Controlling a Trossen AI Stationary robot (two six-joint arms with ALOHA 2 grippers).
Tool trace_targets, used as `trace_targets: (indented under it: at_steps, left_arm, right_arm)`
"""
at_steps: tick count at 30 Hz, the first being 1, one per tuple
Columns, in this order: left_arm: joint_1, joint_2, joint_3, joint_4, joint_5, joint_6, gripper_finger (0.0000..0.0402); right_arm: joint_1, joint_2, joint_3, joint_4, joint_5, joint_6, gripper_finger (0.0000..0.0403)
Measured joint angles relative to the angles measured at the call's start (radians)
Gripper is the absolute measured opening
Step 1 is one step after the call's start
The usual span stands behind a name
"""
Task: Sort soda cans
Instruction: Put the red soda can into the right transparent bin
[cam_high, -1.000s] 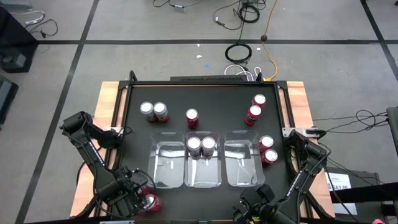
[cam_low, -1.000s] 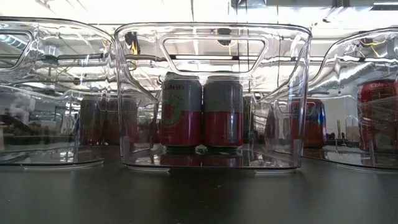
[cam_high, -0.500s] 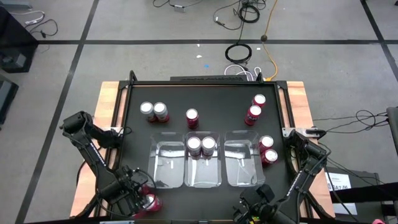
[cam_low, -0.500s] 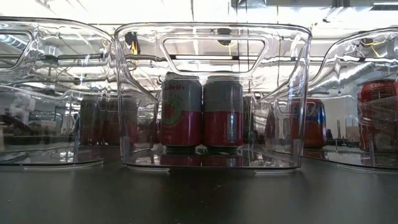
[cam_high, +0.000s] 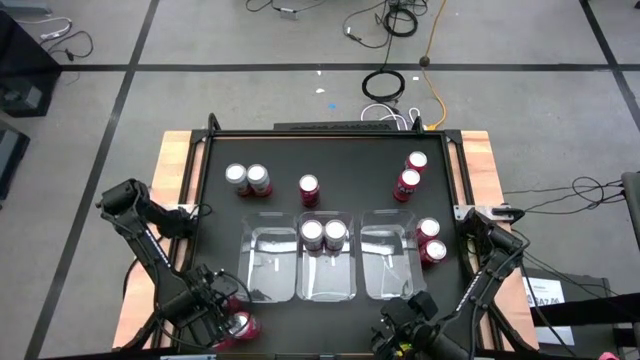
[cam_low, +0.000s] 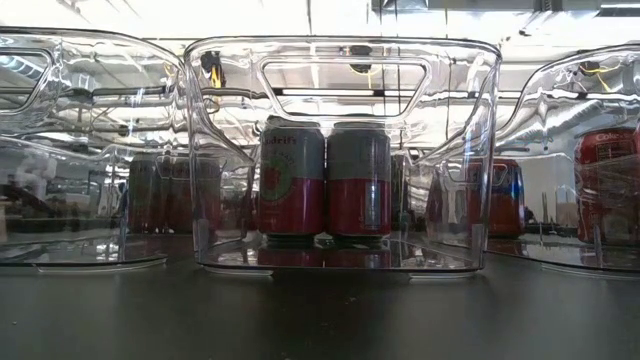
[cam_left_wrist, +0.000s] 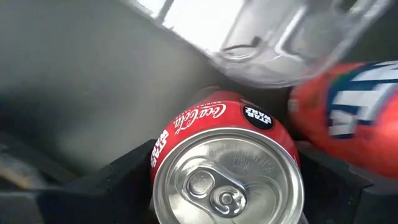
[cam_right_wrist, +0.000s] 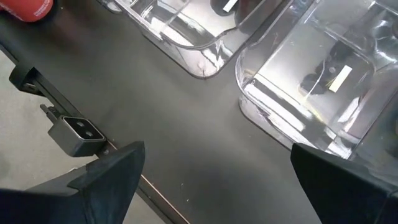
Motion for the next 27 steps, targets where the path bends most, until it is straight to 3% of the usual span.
trace_targets:
  at_steps: [6, 18, 27]
  left_arm:
    - [0.000, -0.022, 0.025, -0.112, 0.019, -0.001, 0.0324]
    - [0.034, -0.193, 0.028, -0.255, 0.018, 0.003, 0.0325]
    - [0.045, -0.371, 0.028, -0.377, 0.018, 0.049, 0.0326]
  right_arm:
    - [0.000, 0.000, 0.000, 0.003, 0.000, 0.000, 0.0396]
    - [-0.005, 0.000, 0.000, 0.030, 0.000, 0.006, 0.0396]
    - [-0.025, 0.000, 0.000, 0.210, 0.000, 0.007, 0.0396]
